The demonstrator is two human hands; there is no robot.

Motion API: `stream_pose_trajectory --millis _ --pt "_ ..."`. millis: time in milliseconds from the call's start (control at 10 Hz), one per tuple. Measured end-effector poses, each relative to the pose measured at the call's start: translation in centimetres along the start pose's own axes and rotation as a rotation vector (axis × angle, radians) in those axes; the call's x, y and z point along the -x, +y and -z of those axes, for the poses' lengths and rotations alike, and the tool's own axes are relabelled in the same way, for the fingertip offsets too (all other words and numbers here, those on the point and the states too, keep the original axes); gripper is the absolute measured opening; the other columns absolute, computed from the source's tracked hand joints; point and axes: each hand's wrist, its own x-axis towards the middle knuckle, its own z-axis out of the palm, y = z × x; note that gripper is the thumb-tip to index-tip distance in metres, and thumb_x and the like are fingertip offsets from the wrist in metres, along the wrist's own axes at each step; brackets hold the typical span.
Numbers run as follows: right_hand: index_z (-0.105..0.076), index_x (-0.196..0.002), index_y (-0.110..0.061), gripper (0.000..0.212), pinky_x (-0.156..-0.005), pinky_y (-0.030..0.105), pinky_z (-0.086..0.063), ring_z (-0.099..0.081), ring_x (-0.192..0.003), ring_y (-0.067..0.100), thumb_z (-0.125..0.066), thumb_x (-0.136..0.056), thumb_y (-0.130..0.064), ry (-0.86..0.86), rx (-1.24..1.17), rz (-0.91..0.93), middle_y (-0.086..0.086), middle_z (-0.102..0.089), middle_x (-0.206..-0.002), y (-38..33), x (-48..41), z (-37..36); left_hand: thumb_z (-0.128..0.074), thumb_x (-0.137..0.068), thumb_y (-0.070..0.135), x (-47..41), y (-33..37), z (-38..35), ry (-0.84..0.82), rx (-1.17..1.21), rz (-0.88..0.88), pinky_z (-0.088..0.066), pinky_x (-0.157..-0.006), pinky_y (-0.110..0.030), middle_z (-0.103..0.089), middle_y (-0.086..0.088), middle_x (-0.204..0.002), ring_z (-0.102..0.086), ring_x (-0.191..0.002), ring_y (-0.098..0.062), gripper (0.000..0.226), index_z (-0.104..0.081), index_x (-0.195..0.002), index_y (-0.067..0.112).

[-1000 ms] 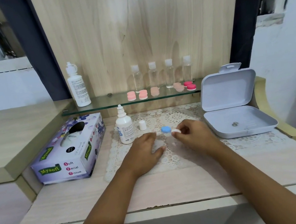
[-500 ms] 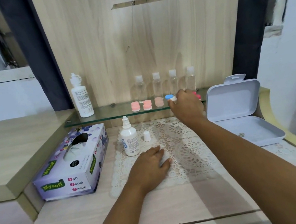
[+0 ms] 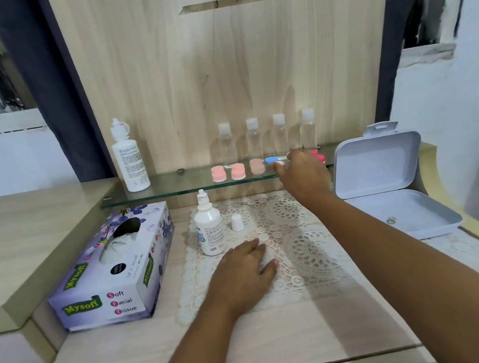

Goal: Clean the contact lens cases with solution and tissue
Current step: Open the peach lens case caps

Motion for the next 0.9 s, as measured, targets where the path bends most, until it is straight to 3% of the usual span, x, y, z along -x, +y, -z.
stream_pose_trajectory --millis 200,500,900 --pt "-0.057 -0.114 -0.008 0.036 -0.070 0.034 -0.042 -0.056 -0.100 0.030 -0.045 -0.094 -0.036 0.102 -0.027 -0.010 0.013 -0.061 -0.111 1.7 0.4 1.1 -0.037 -0.096 0.046 0.1 0.0 -0.1 -0.005 0.004 0.007 -0.017 -0.115 -0.027 -0.025 0.006 -0.153 -0.021 -0.140 -0.013 0.054 -0.035 -0.143 0.021" --pt "-0.056 -0.110 -0.003 0.036 -0.067 0.032 -0.038 -0.058 -0.098 0.033 -0.046 -0.094 -0.034 -0.016 0.065 -0.091 0.016 -0.062 -0.108 1.5 -0.4 1.2 -0.037 -0.096 0.046 0.1 0.0 0.0 0.001 0.008 0.001 -0.018 -0.115 -0.028 -0.026 0.006 -0.153 -0.022 -0.140 -0.012 0.053 -0.035 -0.143 0.020" --pt "-0.058 -0.109 -0.006 0.024 -0.063 0.031 -0.035 -0.057 -0.095 0.034 -0.043 -0.095 -0.018 0.066 0.120 -0.035 0.014 -0.057 -0.112 2.0 -0.4 0.6 -0.038 -0.096 0.045 0.0 0.0 -0.1 0.017 0.018 0.003 -0.018 -0.115 -0.026 -0.026 0.006 -0.153 -0.023 -0.140 -0.013 0.052 -0.036 -0.143 0.021"
